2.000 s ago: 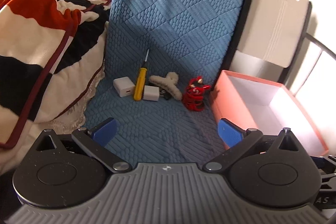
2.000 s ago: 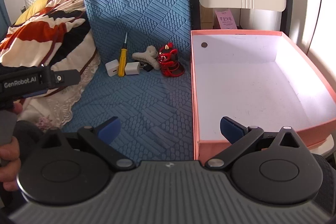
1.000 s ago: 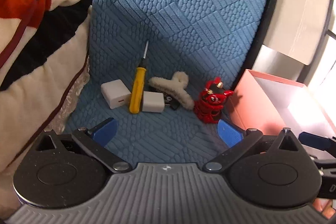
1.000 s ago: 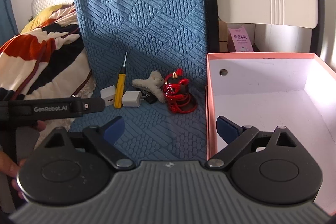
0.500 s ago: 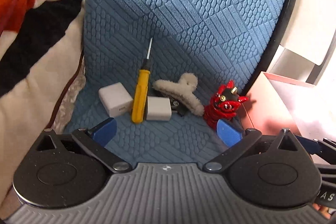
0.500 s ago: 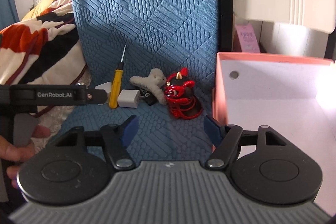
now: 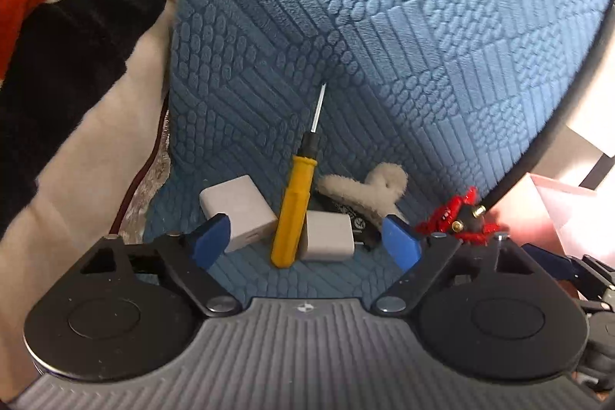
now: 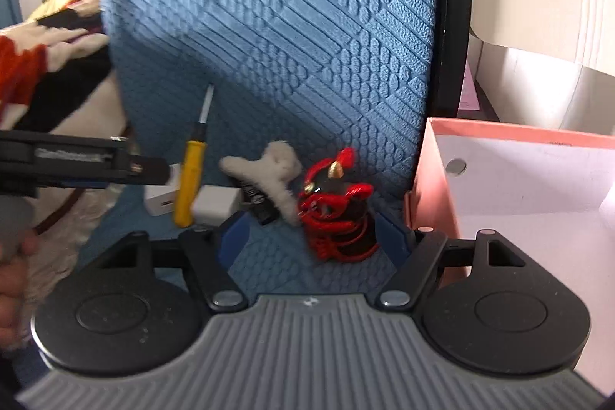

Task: Organize rigid objects
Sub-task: 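Close the left gripper on the yellow screwdriver while the right gripper grasps the red figurine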

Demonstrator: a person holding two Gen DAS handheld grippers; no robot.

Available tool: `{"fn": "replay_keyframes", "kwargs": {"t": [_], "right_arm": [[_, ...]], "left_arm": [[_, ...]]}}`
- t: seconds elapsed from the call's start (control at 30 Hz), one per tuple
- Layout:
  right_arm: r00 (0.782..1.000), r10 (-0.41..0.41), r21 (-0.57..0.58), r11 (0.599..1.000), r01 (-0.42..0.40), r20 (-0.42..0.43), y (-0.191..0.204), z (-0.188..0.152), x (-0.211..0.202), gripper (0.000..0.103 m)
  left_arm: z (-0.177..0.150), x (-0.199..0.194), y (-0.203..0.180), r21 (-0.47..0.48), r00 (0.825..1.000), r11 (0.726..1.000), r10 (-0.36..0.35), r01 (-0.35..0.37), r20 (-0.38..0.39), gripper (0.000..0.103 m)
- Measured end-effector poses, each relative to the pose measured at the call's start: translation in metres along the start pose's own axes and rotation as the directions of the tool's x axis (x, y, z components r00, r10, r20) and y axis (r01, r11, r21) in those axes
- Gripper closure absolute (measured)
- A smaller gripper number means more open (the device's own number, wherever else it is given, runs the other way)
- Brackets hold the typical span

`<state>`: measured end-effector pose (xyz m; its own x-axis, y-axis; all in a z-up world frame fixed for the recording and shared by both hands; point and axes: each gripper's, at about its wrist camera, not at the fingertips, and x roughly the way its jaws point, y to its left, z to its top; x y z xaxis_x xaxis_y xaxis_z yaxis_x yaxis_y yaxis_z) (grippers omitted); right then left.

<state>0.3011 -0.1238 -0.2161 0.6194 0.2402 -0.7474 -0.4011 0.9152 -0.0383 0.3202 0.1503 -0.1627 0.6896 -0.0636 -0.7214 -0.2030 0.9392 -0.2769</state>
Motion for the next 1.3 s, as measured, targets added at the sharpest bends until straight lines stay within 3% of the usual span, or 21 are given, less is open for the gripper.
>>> {"fn": "replay_keyframes", "kwargs": {"t": [0.1, 0.17, 0.33, 0.43, 0.57, 0.67, 0.83, 1.0, 1.17, 1.2, 1.23, 1.3], "right_arm": [[1.0, -0.027, -0.008, 1.0, 0.027, -0.003, -0.001, 0.008, 0.011, 0.029], [1.0, -0.016, -0.017, 1.0, 0.016, -0.011, 0.0, 0.014, 0.019, 0.029], [0.998, -0.059, -0.043, 0.997, 0.057, -0.035, 0.002, 0.028, 0.043, 0.035], [0.995, -0.087, -0.076, 0.994, 0.084, -0.046, 0.004, 0.031, 0.056, 0.032], [0.992, -0.122, -0.138, 0.984, 0.116, -0.035, 0.007, 0.031, 0.067, 0.035], [0.989, -0.143, -0.186, 0.973, 0.135, -0.027, 0.009, 0.03, 0.074, 0.035], [0.981, -0.188, -0.282, 0.944, 0.171, -0.036, 0.024, 0.021, 0.084, 0.027], [0.974, -0.227, -0.33, 0.921, 0.209, -0.018, 0.03, 0.012, 0.096, 0.028], [0.967, -0.253, -0.337, 0.91, 0.24, 0.004, 0.031, 0.006, 0.103, 0.035], [0.967, -0.256, -0.331, 0.911, 0.245, 0.008, 0.03, 0.007, 0.103, 0.04], [0.965, -0.262, -0.33, 0.909, 0.253, 0.019, 0.026, 0.012, 0.1, 0.052], [0.968, -0.251, -0.336, 0.91, 0.243, 0.019, 0.024, 0.014, 0.096, 0.055]], "left_arm": [[0.009, 0.013, 0.005, -0.012, 1.0, 1.0, -0.014, 0.013, -0.025, 0.023], [0.015, 0.021, 0.006, -0.001, 1.0, 1.0, -0.008, 0.008, -0.029, 0.035], [0.029, 0.038, 0.013, 0.015, 0.999, 0.999, -0.031, 0.032, -0.03, 0.046], [0.031, 0.052, 0.014, 0.024, 0.998, 0.999, -0.034, 0.035, -0.056, 0.053], [0.033, 0.069, 0.014, 0.032, 0.997, 0.999, -0.006, 0.008, -0.072, 0.058], [0.033, 0.079, 0.012, 0.027, 0.996, 0.999, -0.027, 0.029, -0.083, 0.059], [0.029, 0.096, 0.007, 0.058, 0.993, 0.998, -0.03, 0.037, -0.115, 0.062], [0.026, 0.109, 0.0, 0.088, 0.993, 0.996, 0.001, 0.009, -0.115, 0.069], [0.021, 0.123, -0.009, 0.087, 0.991, 0.996, 0.005, 0.007, -0.132, 0.074], [0.021, 0.123, -0.008, 0.086, 0.991, 0.996, 0.001, 0.011, -0.132, 0.076], [0.021, 0.124, -0.008, 0.081, 0.991, 0.997, -0.006, 0.018, -0.136, 0.078], [0.018, 0.125, -0.007, 0.08, 0.991, 0.997, -0.009, 0.02, -0.133, 0.078]]}}
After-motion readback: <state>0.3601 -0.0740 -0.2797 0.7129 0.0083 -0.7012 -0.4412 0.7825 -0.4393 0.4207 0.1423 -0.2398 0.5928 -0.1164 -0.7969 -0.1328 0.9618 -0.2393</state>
